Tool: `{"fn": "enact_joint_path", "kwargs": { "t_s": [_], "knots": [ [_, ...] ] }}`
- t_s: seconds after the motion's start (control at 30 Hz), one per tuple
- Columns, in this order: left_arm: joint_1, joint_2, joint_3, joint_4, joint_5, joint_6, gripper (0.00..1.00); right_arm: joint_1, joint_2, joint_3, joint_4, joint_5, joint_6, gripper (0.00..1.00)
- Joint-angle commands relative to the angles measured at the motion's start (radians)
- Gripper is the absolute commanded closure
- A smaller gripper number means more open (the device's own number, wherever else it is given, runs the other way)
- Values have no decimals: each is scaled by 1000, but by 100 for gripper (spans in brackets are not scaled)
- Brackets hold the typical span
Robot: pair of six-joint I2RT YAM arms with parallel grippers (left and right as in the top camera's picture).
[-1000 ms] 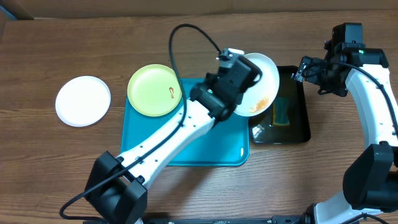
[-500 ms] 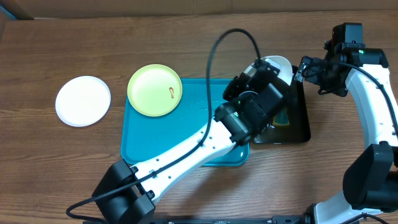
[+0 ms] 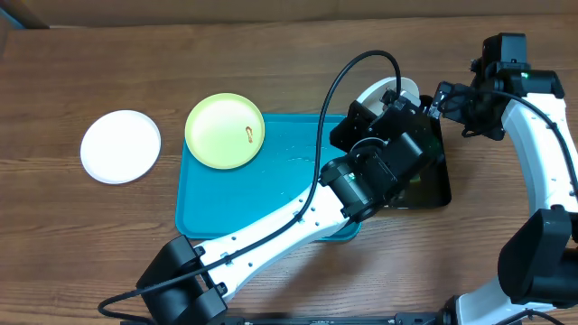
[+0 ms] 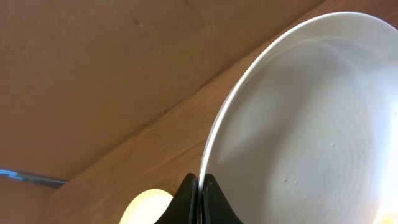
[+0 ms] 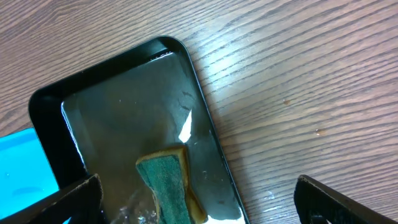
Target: Clean dirty plates on tray and stack at the side
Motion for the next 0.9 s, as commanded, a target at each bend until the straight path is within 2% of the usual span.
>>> {"fn": "enact_joint_path", "kwargs": {
  "t_s": [0.0,0.4,0.6,0.73,0.8,0.87],
  "knots": [
    [-3,11,27,11,-38,14,96,6,-8,8,5,6,4,0],
    [6,11,28,43,-90,-122,96,6,-8,8,5,6,4,0],
    [-15,10,28,60,-90,-39,96,6,-8,8,5,6,4,0],
    [8,10,28,55,-20,-61,96,6,-8,8,5,6,4,0],
    [31,10,28,20,12,-111,96,6,-8,8,5,6,4,0],
    [61,10,28,-34,110,-185,96,6,-8,8,5,6,4,0]
  ]
}}
